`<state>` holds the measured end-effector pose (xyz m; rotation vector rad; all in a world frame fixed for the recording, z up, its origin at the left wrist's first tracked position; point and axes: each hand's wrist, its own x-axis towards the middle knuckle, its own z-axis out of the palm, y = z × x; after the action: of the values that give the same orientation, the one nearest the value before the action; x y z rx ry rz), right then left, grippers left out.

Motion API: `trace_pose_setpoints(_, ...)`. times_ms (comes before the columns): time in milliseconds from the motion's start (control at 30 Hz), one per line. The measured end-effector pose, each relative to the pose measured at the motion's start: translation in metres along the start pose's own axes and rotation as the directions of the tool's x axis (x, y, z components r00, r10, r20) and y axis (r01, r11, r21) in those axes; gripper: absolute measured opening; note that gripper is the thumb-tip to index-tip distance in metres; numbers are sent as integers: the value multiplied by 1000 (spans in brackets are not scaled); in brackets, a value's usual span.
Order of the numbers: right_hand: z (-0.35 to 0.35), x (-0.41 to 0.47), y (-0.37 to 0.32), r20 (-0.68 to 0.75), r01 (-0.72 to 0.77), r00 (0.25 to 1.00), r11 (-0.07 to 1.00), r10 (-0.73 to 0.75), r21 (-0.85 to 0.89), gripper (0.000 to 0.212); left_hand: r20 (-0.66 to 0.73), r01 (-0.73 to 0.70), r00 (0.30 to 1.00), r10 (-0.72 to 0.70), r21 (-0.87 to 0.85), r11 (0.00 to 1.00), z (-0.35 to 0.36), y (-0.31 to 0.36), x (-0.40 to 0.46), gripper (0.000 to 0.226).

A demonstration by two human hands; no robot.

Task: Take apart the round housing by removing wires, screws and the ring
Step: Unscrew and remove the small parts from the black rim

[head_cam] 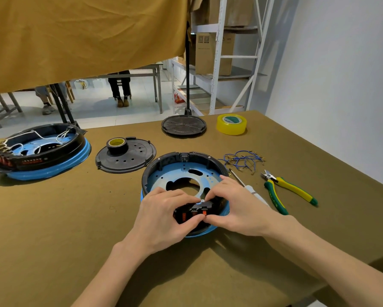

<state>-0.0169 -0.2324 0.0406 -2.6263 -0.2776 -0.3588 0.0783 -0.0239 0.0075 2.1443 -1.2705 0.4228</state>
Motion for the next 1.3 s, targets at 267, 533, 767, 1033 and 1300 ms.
trace_pose_setpoints(267,7,8,2,59,34,998,991,-27,-130,31,5,-19,1000,19,-12,1000,-2,-2,-2,32)
trace_pose_setpoints(533,10,8,11,19,20,1000,999,-21,43,27,5,-37,999,37,-4,999,1,-4,-1,35)
trace_pose_setpoints(767,1,13,9,94,-43,995,990,30,134,28,-4,-27,1000,27,-18,999,1,-3,-1,34)
trace_pose_setpoints(1033,1,11,12,104,-17,995,984,-1,176,24,17,-60,998,60,15,998,1,-4,-3,40)
trace_pose_setpoints(1300,7,10,16,60,1,998,989,-10,147,21,44,-70,997,68,35,997,1,-5,-1,43)
